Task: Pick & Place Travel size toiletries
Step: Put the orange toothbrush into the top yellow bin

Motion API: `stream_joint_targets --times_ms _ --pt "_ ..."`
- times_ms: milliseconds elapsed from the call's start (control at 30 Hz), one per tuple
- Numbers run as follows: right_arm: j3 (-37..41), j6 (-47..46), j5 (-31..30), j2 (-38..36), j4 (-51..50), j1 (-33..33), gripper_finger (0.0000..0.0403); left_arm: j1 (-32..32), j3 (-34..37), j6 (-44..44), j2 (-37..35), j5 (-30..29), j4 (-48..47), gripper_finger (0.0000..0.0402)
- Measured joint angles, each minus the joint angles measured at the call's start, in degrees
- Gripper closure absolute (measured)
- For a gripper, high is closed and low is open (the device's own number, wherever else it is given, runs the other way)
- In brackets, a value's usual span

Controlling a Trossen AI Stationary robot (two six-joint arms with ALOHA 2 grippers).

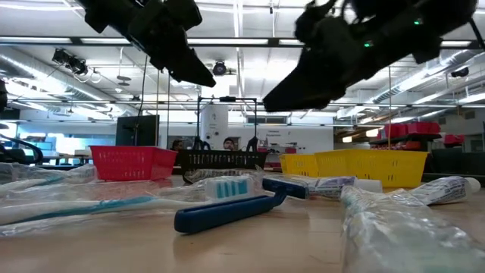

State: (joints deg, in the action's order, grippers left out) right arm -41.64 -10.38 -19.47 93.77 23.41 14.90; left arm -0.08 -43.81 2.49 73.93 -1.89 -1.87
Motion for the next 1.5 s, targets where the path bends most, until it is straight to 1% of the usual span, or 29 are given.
stream_joint_targets --times_ms 133,200,400,500,600,800,967,1267,1333,1500 --pt "-5.85 -2.06 0.07 4.9 -7.16 -0.02 0.0239 0.0 0.0 0.84 0.0 0.0 -0.02 0.0237" --pt "-7.71 -3.45 0.07 7.49 -8.37 -0.08 0.0239 0.0 -0.02 0.93 0.02 0.0 -0.21 0.0237" --pt "-8.69 -5.91 0.17 11.72 -9.17 -0.73 0.0234 0.0 -0.02 1.21 0.04 0.0 -0.77 0.0237" --pt "-8.71 -6.91 2.07 13.03 -8.98 -1.2 0.0234 0.0 -0.02 1.28 0.04 0.0 -0.72 0.0237" --pt "-8.73 -7.53 4.1 14.2 -8.09 -1.43 0.0239 0.0 -0.02 1.26 0.04 0.0 -0.65 0.0237" --pt "-8.73 -7.36 4.25 16.46 -7.88 -1.42 0.0255 0.0 -0.02 1.39 0.04 0.0 -0.3 0.0237" --pt "-8.73 -7.31 3.13 17.3 -8.08 -1.42 0.0283 0.0 -0.02 1.6 0.04 0.0 -0.17 0.0237" --pt "-8.73 -7.16 3.0 17.32 -8.22 -1.86 0.0372 0.0 -0.02 1.63 0.04 0.0 -0.15 0.0237" --pt "-8.7 -7.18 3.14 17.35 -7.19 -1.86 0.0379 0.0 -0.02 1.63 0.04 0.0 -0.13 0.0237" --pt "-8.67 -7.16 4.42 16.72 -4.25 -1.86 0.0377 0.0 -0.02 1.44 0.04 -0.38 -0.13 0.0237"
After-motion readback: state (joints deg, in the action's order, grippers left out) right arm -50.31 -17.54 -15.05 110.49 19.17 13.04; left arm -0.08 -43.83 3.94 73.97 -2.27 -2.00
